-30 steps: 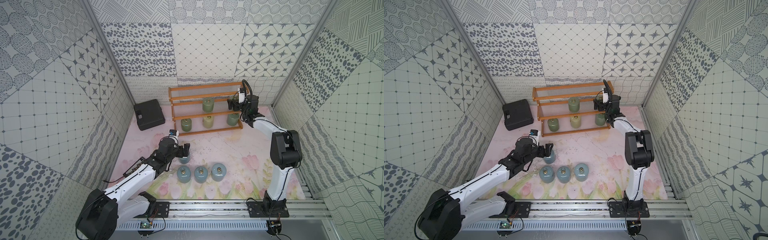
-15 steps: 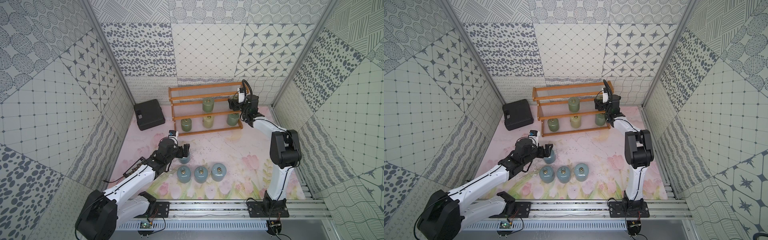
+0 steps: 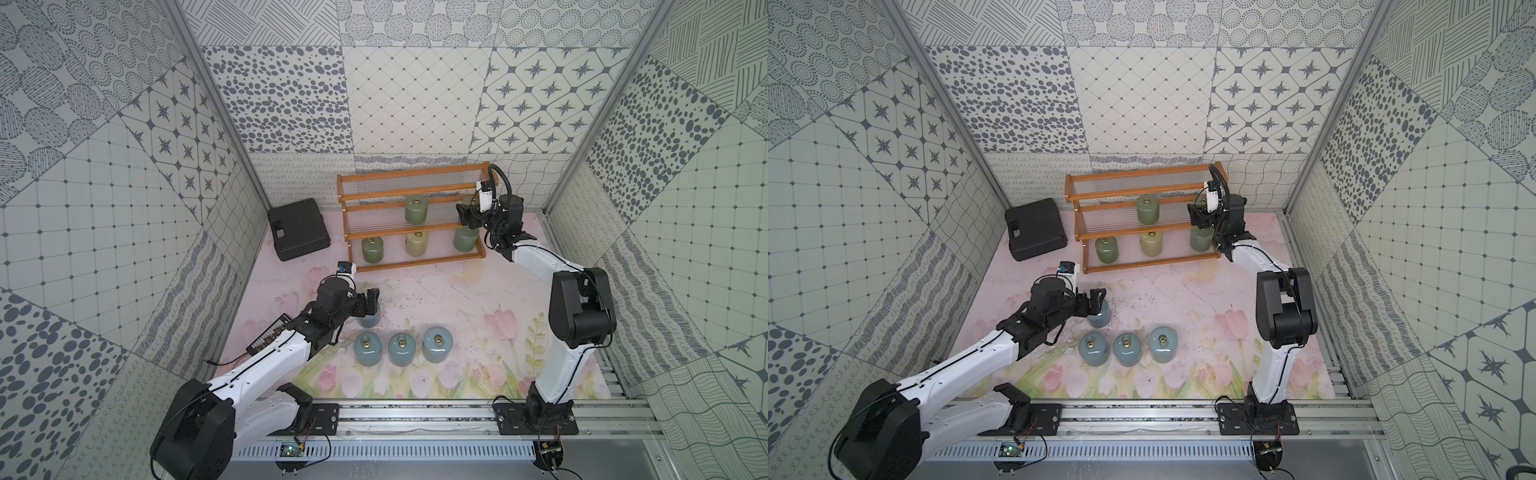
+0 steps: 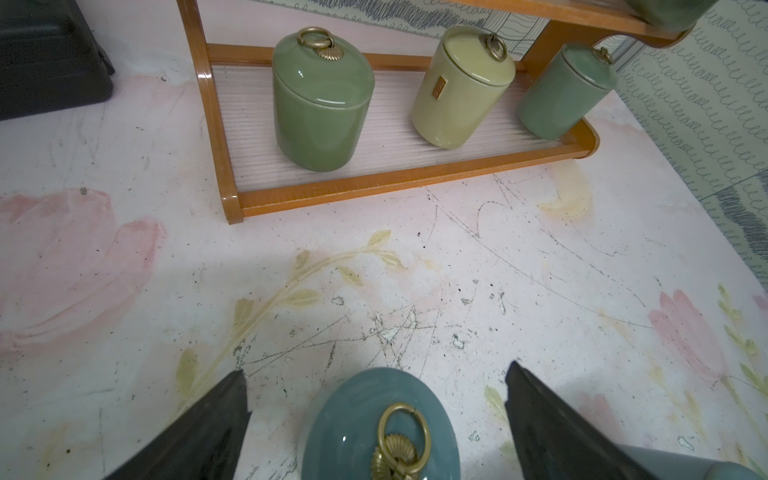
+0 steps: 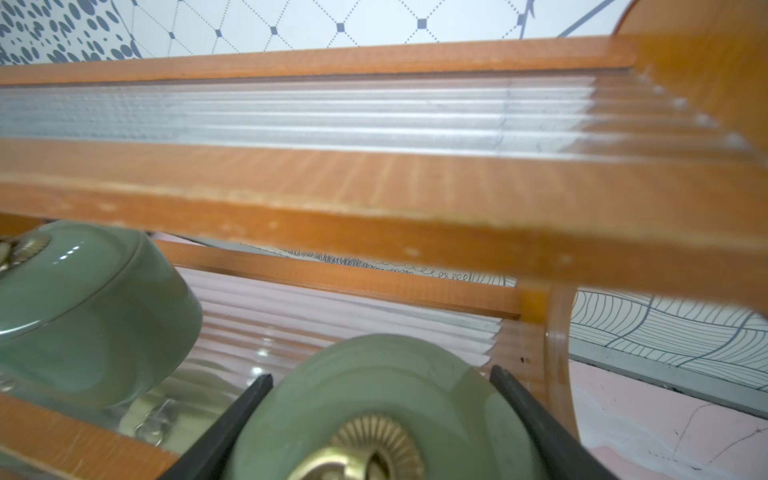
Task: Remove the tea canisters from the shelf
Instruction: Pick up the tea canister from the shelf.
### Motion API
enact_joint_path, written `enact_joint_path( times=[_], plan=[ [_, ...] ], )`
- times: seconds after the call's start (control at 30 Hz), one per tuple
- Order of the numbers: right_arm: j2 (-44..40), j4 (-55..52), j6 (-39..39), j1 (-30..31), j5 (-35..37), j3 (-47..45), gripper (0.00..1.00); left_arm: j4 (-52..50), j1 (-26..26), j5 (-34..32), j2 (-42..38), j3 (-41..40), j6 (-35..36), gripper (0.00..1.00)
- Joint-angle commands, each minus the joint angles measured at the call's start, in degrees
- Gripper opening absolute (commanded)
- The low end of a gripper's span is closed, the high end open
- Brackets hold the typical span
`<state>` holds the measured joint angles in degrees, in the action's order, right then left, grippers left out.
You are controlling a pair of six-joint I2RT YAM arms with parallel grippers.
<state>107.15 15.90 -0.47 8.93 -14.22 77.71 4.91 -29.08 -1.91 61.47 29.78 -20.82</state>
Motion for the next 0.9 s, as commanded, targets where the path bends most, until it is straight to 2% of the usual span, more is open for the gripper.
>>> enact_joint_path(
  times=[0.0, 0.47, 0.87],
  plan=[
    [-4.19, 1.94, 0.21, 0.56, -2.97, -2.28, 0.73, 1.86, 0.29, 0.91, 0.09, 0.01, -0.54, 1.00],
    [-12.11, 4.05, 0.26, 6.66, -3.11, -13.37, 0.73, 0.74, 0.40, 0.67, -0.03, 1.24, 1.04, 1.00],
    [-16.31, 5.88, 1.77, 15.31, 2.25, -22.49, 0.74, 0.81, 0.34, 0.95, -0.75, 0.22, 0.69, 1.00]
  ],
)
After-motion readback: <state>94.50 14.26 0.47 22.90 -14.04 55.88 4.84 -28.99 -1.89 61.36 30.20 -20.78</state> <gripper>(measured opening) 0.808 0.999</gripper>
